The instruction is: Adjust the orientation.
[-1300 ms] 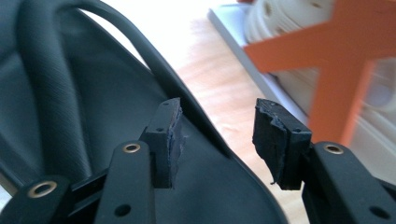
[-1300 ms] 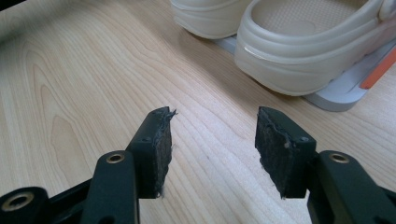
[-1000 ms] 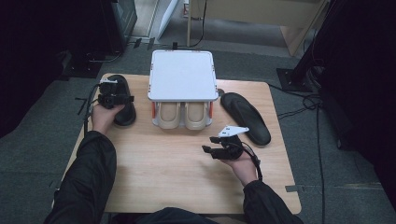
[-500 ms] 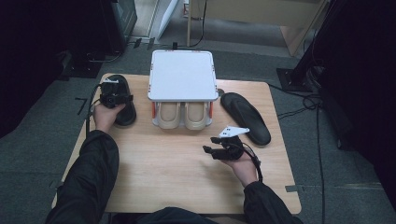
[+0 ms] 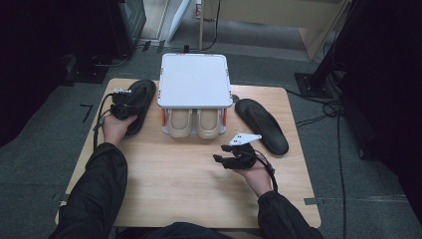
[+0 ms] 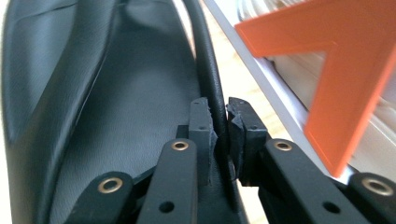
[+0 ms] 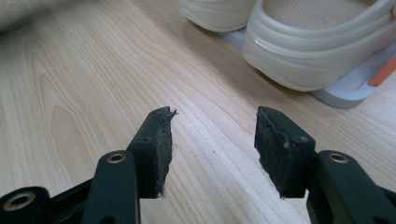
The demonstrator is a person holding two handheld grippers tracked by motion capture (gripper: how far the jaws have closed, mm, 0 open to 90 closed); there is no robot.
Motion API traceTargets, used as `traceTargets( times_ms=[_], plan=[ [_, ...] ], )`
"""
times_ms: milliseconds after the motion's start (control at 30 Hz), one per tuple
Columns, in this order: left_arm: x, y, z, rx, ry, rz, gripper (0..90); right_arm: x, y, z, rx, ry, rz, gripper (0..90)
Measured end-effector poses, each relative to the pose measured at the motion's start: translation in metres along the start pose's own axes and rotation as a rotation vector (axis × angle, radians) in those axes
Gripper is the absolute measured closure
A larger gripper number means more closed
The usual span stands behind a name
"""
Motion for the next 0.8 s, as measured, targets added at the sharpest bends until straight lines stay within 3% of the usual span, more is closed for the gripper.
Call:
traceTargets(
  times_ms=[300,433,600,800],
  plan=[
    [0.016,0.009,-0.012,0.037,-0.007,0.024,83.3,-0.008,-0.006,0.001,-0.016,0.021,0.003,47.0],
    [0.021,0.013,-0.015,0.035,-0.028,0.036,82.5,-0.011,-0.009,0.001,-0.022,0.026,0.004,47.0],
    [0.022,0.019,-0.012,0.034,-0.038,0.035,68.4,-0.012,-0.011,0.001,-0.035,0.017,0.002,47.3],
    [0.015,0.037,-0.011,0.034,-0.067,-0.008,59.1,-0.012,-0.011,-0.001,-0.038,0.009,-0.001,47.4]
  ],
)
Point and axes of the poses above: each handheld gripper's, and its own axes: y roughly backward along the jaws, x roughly out of its underside, z roughly to its left, the point moved 4 cm from there along -y, roughly forward along the jaws, and after that the axes turned 7 degrees about z, right-handed, at the moved point
